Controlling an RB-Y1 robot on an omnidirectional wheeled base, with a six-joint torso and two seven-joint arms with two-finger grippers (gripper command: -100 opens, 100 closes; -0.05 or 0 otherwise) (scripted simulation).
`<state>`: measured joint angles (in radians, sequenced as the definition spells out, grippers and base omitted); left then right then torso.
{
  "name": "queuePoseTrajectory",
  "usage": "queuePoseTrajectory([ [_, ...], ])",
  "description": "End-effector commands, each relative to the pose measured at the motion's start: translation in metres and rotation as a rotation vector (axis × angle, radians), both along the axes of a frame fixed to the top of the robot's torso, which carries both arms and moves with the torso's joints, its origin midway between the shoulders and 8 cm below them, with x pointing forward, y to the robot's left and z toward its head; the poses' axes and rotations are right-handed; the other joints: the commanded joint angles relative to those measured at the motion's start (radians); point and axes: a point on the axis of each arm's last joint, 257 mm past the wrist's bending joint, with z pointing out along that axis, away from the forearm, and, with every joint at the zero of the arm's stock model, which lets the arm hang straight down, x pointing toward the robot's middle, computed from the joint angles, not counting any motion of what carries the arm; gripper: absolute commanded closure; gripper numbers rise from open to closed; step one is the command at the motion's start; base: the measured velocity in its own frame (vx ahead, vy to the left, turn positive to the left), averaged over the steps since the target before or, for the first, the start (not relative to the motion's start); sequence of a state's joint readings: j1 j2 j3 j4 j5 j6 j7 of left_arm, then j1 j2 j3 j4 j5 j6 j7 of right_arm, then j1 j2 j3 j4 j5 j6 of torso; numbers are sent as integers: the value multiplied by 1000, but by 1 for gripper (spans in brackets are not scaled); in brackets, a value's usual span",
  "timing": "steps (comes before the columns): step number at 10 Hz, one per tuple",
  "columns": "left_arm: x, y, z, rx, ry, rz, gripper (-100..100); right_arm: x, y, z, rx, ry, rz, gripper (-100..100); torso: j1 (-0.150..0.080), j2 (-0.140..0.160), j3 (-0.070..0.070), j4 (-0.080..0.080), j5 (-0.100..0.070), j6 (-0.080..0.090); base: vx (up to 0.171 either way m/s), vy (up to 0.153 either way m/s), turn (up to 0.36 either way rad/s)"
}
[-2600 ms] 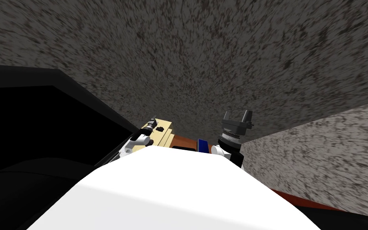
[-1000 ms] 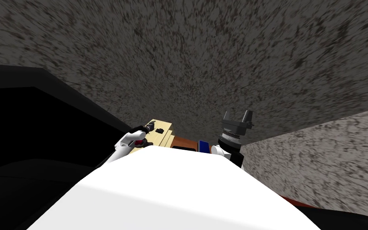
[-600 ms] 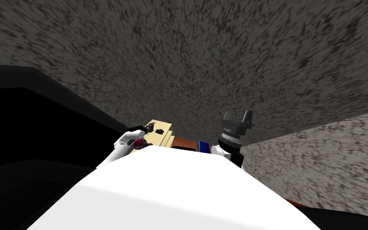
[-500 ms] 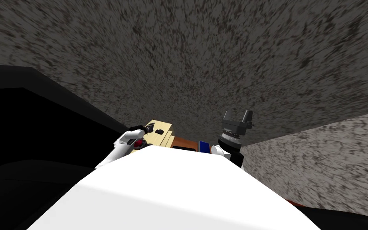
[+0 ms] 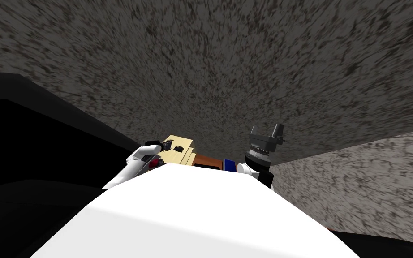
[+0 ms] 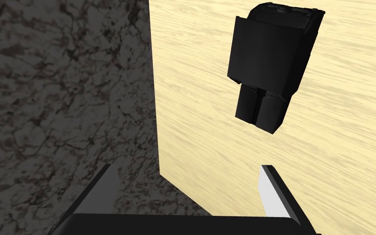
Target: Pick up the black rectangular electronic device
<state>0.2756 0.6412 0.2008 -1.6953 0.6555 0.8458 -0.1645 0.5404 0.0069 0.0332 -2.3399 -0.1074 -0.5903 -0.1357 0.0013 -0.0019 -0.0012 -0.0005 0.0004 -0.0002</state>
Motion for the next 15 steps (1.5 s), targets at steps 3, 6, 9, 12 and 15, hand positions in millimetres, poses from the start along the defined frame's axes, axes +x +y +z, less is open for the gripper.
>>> queuePoseTrajectory([
  [3,-19,4,-16,-12,119,-12,-100,0,0,0,0,0,0,0,0,0,0,0,0,0,40,18,-10],
  [6,-37,6,-30,-22,219,-26,-100,0,0,0,0,0,0,0,0,-1,-1,0,0,0,53,21,-13],
  [9,-57,6,-43,-33,311,-43,-100,0,0,0,0,0,0,0,0,-2,-1,0,0,0,63,20,-19],
  [12,-86,3,-62,-52,436,-69,-100,0,0,0,0,0,0,0,1,-4,-2,-1,0,0,97,29,-38],
  [15,-129,-12,-90,-92,577,-99,-100,0,0,0,0,0,0,0,0,-4,-3,-1,0,0,113,20,-59],
])
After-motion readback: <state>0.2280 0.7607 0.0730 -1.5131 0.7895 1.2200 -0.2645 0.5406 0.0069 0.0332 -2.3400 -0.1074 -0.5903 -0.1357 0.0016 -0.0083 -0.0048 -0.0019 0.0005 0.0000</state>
